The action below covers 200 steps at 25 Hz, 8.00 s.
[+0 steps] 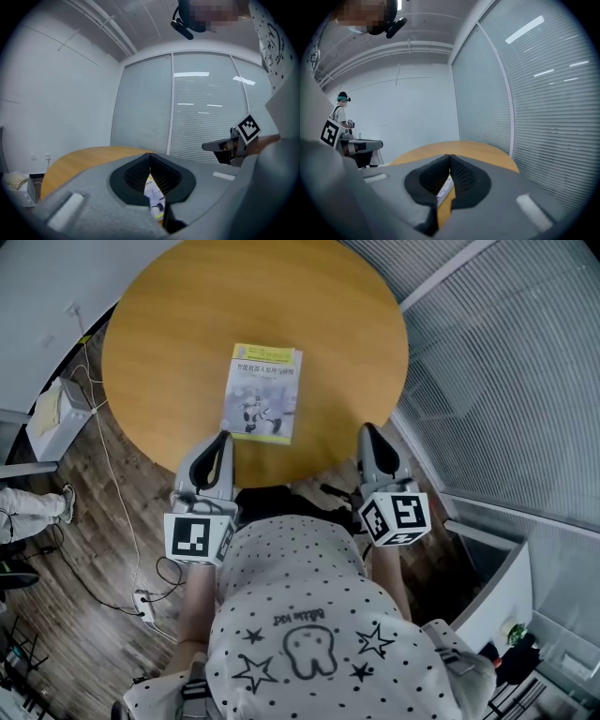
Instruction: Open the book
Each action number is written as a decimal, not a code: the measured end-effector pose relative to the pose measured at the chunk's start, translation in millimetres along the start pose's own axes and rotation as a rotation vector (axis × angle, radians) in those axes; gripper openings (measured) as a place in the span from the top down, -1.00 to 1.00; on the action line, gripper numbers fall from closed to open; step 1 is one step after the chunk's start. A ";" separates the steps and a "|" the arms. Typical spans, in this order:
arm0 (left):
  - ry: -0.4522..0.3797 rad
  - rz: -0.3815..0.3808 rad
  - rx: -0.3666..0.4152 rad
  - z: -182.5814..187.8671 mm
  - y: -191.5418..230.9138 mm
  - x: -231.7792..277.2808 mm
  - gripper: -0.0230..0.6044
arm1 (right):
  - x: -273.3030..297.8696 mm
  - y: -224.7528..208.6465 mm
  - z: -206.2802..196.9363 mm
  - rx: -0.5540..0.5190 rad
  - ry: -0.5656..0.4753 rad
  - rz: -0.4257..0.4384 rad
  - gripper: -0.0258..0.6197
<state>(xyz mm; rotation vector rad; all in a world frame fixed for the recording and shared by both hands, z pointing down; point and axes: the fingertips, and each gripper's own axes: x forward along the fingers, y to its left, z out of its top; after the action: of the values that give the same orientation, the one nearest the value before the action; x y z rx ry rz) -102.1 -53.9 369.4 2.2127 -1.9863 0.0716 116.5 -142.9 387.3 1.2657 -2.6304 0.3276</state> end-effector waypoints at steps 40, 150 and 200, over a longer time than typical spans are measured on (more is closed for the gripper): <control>0.090 -0.144 0.156 -18.6 -9.1 39.0 0.64 | 2.2 -16.2 4.7 0.036 0.003 -0.086 0.91; 0.540 -0.338 0.573 -181.7 -58.5 98.6 0.84 | -59.2 -35.1 -18.8 0.088 0.039 -0.262 0.91; 0.392 -0.001 0.304 -102.9 58.7 45.9 0.84 | -19.6 12.2 1.1 0.043 -0.035 -0.132 0.91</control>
<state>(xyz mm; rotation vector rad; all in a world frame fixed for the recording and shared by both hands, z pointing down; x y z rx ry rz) -147.2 -88.8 482.9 2.1502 -1.8492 0.7908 118.8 -121.2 379.5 1.4636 -2.5642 0.3451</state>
